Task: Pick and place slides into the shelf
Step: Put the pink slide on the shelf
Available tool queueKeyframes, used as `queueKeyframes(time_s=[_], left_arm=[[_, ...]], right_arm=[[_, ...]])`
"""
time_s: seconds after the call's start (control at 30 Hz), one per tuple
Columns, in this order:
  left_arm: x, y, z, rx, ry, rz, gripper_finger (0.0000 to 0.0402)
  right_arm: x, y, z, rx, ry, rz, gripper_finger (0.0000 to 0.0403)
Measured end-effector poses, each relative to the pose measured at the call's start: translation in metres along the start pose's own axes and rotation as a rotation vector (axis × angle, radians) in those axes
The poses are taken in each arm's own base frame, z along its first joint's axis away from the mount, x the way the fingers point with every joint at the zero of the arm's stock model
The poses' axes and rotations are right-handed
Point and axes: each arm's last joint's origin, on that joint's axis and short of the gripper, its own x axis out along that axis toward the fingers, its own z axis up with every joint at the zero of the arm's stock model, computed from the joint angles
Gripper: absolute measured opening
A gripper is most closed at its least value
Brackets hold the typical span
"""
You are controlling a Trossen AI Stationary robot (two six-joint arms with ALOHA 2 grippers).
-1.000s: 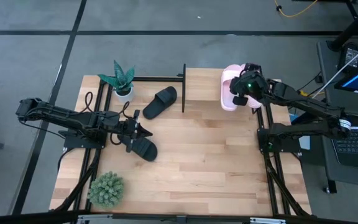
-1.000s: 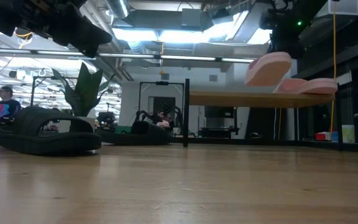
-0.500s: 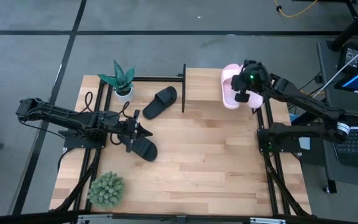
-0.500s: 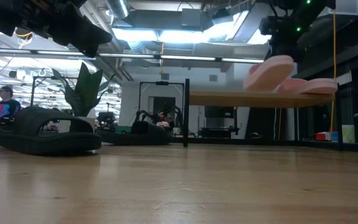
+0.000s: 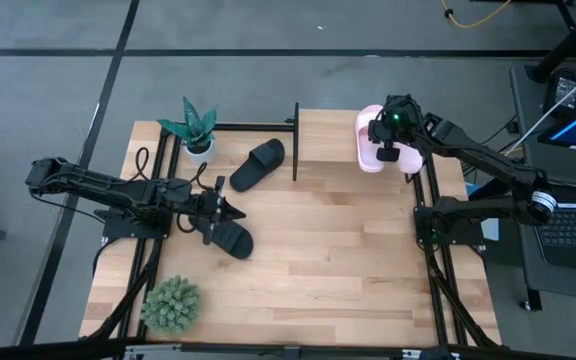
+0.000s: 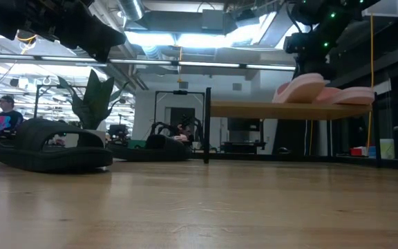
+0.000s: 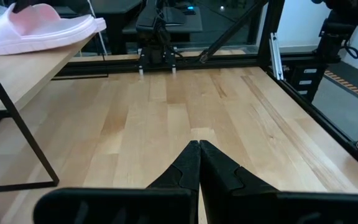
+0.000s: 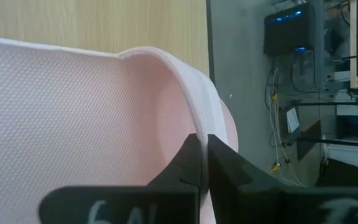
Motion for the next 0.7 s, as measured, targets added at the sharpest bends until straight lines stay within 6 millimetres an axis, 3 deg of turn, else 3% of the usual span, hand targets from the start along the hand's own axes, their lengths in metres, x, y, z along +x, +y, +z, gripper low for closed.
queueKeyframes(time_s=[0.7], left_arm=[[0.0,0.0,-0.0001,0.001,0.001,0.0,0.0]], right_arm=[[-0.0043,0.0001,-0.0023,-0.124,0.002,0.001,0.0012]])
